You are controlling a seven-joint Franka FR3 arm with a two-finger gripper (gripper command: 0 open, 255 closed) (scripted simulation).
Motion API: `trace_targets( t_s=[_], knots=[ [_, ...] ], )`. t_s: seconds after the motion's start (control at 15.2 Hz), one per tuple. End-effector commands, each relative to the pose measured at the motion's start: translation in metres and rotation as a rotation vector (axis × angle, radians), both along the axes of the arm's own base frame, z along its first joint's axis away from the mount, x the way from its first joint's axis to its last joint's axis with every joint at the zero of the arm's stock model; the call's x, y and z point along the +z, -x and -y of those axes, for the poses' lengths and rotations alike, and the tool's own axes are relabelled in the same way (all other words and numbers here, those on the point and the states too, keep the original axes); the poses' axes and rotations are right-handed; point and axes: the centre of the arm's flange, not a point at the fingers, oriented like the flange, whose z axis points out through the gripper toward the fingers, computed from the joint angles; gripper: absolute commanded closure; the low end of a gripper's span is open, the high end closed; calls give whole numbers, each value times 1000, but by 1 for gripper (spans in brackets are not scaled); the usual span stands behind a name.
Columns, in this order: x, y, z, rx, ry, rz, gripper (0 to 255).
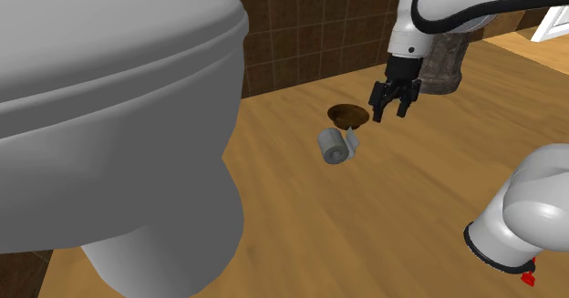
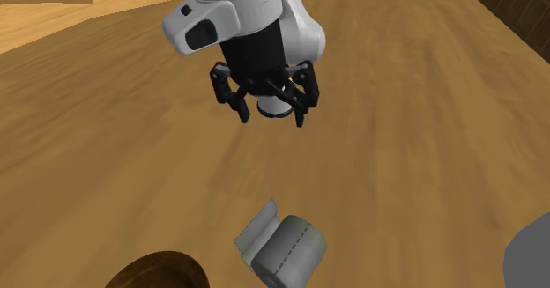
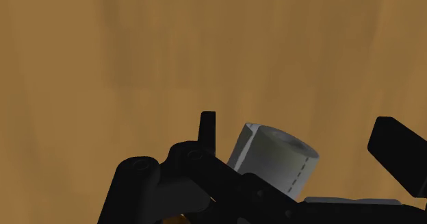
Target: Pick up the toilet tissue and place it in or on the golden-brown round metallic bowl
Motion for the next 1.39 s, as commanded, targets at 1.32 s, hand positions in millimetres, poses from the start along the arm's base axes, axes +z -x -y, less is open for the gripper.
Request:
trace_targets(
  t_s=[1.32],
  knots=[
    [-162, -52, 4, -172, -85, 46, 0]
  ],
)
